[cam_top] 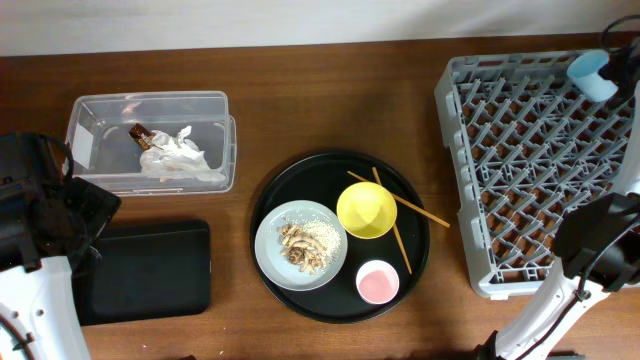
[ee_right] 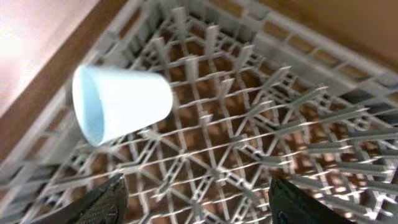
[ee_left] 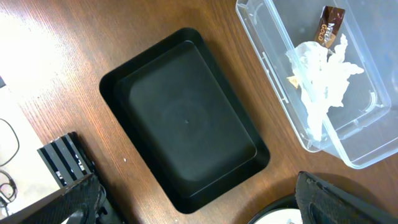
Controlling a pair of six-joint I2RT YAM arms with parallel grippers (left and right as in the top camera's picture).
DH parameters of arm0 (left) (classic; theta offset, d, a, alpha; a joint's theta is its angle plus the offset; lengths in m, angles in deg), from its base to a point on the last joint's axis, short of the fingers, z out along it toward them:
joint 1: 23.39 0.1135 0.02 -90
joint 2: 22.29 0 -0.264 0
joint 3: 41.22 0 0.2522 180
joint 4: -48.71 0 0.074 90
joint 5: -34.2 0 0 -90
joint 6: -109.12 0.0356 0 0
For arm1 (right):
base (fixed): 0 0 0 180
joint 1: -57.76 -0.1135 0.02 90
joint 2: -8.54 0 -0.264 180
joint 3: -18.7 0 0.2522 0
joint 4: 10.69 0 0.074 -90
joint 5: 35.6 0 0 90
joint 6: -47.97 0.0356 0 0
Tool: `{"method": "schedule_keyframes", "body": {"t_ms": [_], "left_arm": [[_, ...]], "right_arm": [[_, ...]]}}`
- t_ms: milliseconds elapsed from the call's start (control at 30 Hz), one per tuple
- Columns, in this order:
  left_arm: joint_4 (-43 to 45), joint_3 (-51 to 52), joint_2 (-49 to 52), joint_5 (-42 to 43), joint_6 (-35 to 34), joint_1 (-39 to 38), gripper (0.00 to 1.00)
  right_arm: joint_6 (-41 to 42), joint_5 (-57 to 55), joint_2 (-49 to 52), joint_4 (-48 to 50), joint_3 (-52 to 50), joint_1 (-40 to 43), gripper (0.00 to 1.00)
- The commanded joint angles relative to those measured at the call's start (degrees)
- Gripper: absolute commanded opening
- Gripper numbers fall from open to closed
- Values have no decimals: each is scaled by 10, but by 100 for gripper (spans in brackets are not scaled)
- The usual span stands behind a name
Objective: Sort waste into correct bins and load items into the dishwasher rack
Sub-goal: 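Lower the blue cup upside down into the rack's upper right area, then open the right gripper to release the cup and raise it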
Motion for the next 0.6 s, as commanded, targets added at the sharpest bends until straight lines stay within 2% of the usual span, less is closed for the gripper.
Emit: {"method": "schedule_keyframes", "body": {"t_ms": [0, 200, 300, 500, 567], "left_arm": [[-1, 1, -8, 0, -5, 3, 99], [-1, 1, -8, 0, -5, 3, 99], [-1, 1, -8, -1, -5, 3, 99], [-1, 1, -8, 0, -5, 3, 99], [-1, 1, -8, 0, -5, 3, 99]], "right_arm": [[-124, 212, -2, 78, 8, -5, 73], [-246, 226, 20, 178, 7, -45, 73], [-247, 171, 66, 237, 7, -66, 70], [-245, 110, 143, 302, 7, -65, 70], [-278, 101, 163, 308, 7, -63, 69]]}}
